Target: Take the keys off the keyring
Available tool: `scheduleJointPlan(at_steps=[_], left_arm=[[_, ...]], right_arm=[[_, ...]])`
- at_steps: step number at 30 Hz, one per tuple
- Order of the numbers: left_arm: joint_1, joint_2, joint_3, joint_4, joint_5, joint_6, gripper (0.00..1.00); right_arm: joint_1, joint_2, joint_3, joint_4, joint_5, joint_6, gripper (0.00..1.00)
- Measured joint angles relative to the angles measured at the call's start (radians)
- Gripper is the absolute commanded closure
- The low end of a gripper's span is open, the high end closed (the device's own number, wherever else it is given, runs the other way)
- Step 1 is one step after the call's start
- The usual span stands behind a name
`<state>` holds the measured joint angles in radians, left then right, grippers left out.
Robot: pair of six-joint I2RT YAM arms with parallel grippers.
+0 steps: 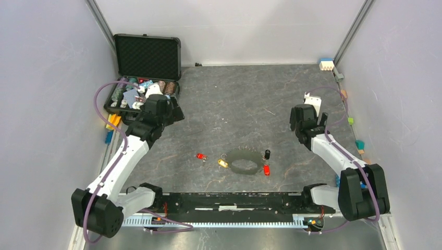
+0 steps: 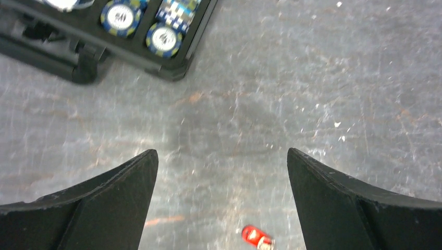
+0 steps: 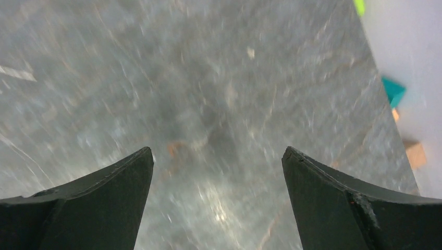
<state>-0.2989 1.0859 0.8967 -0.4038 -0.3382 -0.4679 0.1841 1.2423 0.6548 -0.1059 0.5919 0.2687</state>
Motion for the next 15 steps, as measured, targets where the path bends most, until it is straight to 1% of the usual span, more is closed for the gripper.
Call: scheduleJointPlan(at_steps=[3,6,10,13,15], left_arm=[[0.0,-0.037,0.035,-0.152,0.005,-0.048,0.0],[0.0,-0.107,0.055,-0.251,0.006,-0.071,0.0],[0.0,-0.169,0.08,-0.357,0.008,-0.077,0.0],[0.002,-0.158,0.086,-0.418,0.007,-0.084,0.0],[0.002,-0.128,0.086,-0.462,0.007,-0.085,0.0]], right_arm=[[-0.001,-0.018,-0.024,-0.134,-0.071,0.013,0.02],[-0.001,-0.057,-0.045,-0.19,-0.177,0.006,0.01],[-0.001,-0.144,-0.099,-0.192,-0.333,-0.005,0.02],[-0.001,-0.237,-0.165,-0.18,-0.441,-0.005,0.02],[-0.001,-0.29,-0.208,-0.166,-0.543,-0.004,0.01]])
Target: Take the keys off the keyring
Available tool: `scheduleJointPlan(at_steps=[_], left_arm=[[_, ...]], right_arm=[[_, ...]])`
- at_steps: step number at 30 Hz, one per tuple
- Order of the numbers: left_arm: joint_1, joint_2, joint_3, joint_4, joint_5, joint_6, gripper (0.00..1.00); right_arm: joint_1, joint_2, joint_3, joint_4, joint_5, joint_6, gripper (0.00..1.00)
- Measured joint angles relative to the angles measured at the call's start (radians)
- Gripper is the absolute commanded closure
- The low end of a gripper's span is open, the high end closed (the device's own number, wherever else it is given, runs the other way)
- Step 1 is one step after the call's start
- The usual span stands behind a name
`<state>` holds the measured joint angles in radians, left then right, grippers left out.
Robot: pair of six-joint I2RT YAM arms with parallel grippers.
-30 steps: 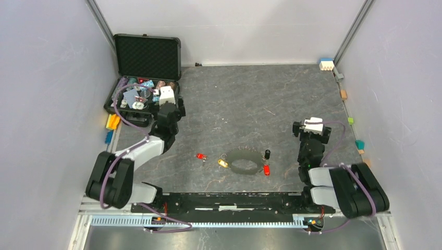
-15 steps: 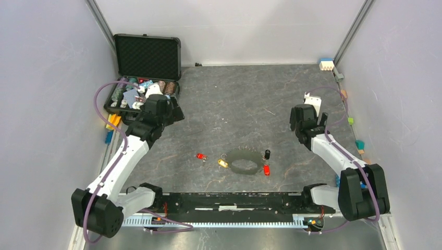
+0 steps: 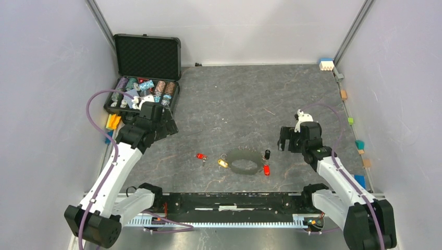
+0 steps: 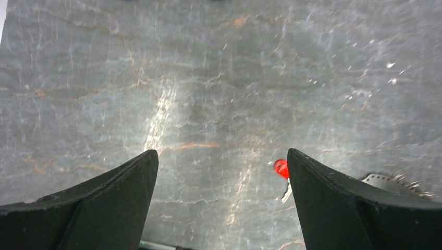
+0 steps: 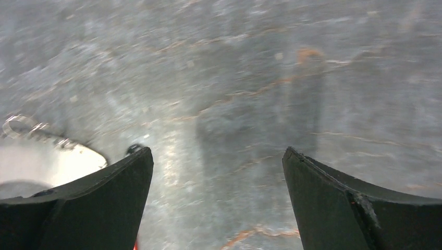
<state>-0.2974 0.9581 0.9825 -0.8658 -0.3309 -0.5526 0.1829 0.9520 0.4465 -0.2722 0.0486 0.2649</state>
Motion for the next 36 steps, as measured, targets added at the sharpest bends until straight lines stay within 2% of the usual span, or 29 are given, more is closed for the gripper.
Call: scheduleJointPlan(at_steps=[5,9,13,20,29,36], left_arm=[[0.0,0.011,0.0,-0.068,0.02,0.001,0.0],[0.002,-0.04,0.0,-0.074,0.082,0.014,0.0],[0.002,-0.121,-0.008,-0.053,0.153,0.035,0.0],[0.002,-0.243,-0.066,0.008,0.227,0.039,0.0],[0.002,-0.22,-0.074,0.031,0.264,0.039,0.0],[0.002,-0.22,-0.076,0.032,0.264,0.039,0.0]], right_arm=[[0.0,-0.066,-0.085,0.067,-0.216,0.021,0.01],[0.002,-0.137,-0.168,0.1,-0.301,0.047,0.11],[0.037,-0.16,-0.202,0.102,-0.338,0.082,0.12],[0.198,-0.214,-0.264,0.153,-0.304,0.187,0.18],[0.453,-0.192,-0.275,0.198,-0.174,0.307,0.39],[0.603,-0.209,-0.286,0.195,-0.143,0.384,0.42]])
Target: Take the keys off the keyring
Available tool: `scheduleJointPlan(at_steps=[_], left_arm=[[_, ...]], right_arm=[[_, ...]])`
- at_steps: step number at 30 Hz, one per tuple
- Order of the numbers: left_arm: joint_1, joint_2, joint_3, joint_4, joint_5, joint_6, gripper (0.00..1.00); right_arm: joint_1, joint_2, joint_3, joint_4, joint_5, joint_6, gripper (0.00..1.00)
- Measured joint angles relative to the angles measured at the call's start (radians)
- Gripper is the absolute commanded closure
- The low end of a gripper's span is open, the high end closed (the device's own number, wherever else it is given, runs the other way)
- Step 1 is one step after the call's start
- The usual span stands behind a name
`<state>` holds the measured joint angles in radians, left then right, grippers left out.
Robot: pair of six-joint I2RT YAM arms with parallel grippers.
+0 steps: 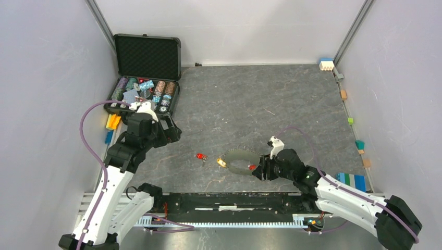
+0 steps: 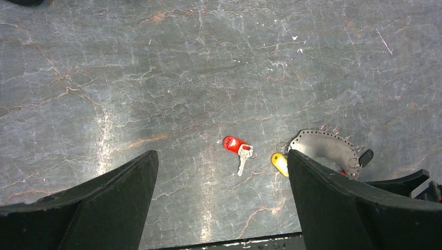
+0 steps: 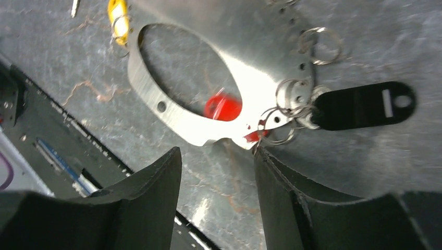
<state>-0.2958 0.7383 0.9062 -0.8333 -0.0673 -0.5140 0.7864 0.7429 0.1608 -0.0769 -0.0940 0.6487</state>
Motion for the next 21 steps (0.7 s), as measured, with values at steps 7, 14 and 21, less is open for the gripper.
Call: scheduleJointPlan(at_steps=[7,14,21], left_arm=[[0.0,0.017,-0.001,0.002,0.001,0.0,0.0],[0.0,0.033,-0.002,0.006,0.006,0.0,0.0],[0.0,0.049,-0.003,0.006,0.018,0.0,0.0]], right_arm=[[0.05,-0.013,0.029,-0.09,0.149,0.023,0.41],[0.05,0.069,0.071,-0.129,0.328,0.018,0.5],[0.05,0.09,0.054,-0.042,0.288,0.017,0.55]])
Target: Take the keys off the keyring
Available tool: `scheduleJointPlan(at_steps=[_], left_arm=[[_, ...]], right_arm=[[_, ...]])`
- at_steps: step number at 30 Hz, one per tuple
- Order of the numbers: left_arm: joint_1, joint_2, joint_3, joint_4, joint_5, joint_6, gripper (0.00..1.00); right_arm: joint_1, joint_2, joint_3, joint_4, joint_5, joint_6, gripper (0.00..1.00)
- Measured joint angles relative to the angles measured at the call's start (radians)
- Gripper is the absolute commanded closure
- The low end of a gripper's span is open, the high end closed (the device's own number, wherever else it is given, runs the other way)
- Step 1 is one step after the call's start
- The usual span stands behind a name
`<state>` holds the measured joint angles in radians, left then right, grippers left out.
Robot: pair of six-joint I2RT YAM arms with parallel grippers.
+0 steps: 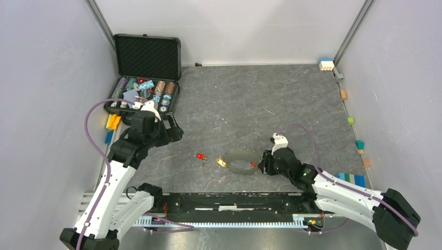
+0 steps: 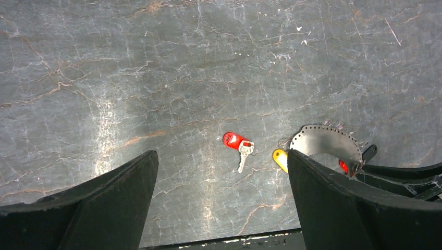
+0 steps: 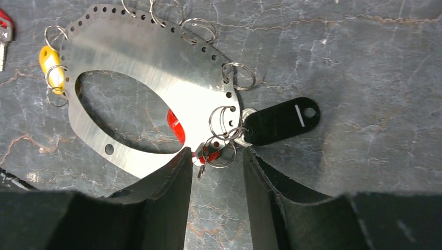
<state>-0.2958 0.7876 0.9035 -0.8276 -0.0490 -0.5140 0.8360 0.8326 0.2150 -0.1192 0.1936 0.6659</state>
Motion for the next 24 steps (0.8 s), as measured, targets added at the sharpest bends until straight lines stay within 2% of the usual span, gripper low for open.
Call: scheduleJointPlan(at_steps=[8,15,21,24], left_arm=[[0.0,0.008,0.0,0.0,0.002,0.0,0.0],[-0.003,0.019,0.0,0.0,0.003,0.0,0.0],[-0.003,0.033,-0.001,0.0,0.003,0.0,0.0],[-0.003,0.037,-0.001,0.0,0.004,0.0,0.0]], right_arm=[[0.006,-0.016,-0.034,0.057,-0.098,0.007,0.66],[0.023,-0.023,-0.034,0.034,-0.061,0.026,0.71],[0.024,-0.025,-0.034,0.024,-0.041,0.03,0.82],[0.024,-0.02,-0.034,0.026,-0.034,0.03,0.91]])
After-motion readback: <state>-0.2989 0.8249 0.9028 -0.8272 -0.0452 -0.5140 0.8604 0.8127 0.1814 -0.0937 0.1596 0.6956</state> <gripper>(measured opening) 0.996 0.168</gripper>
